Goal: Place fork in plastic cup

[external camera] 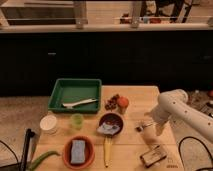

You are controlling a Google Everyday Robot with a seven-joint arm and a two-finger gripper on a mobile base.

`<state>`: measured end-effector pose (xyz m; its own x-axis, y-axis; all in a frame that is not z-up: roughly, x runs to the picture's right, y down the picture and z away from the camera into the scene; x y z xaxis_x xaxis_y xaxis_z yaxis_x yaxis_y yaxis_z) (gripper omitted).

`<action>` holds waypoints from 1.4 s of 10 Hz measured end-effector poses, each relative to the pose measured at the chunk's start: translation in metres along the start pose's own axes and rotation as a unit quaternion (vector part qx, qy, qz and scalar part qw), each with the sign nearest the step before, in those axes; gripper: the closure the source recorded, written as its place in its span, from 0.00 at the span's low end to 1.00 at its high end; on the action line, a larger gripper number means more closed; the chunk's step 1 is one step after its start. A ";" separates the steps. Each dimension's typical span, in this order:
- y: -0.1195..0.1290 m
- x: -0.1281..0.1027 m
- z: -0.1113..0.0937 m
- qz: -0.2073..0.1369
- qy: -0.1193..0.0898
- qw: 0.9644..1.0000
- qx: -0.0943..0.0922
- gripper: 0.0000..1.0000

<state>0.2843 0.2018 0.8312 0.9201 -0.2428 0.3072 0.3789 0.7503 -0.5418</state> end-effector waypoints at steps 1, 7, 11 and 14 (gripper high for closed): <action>-0.001 0.001 0.005 0.008 -0.009 1.000 -0.010 0.20; -0.006 -0.011 0.023 0.017 -0.072 0.996 -0.041 0.20; -0.006 -0.015 0.028 0.018 -0.101 0.994 -0.046 0.20; -0.006 -0.012 0.030 0.023 -0.110 0.993 -0.047 0.32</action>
<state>0.2677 0.2189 0.8543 0.8970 -0.0625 0.4376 0.3542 0.6940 -0.6269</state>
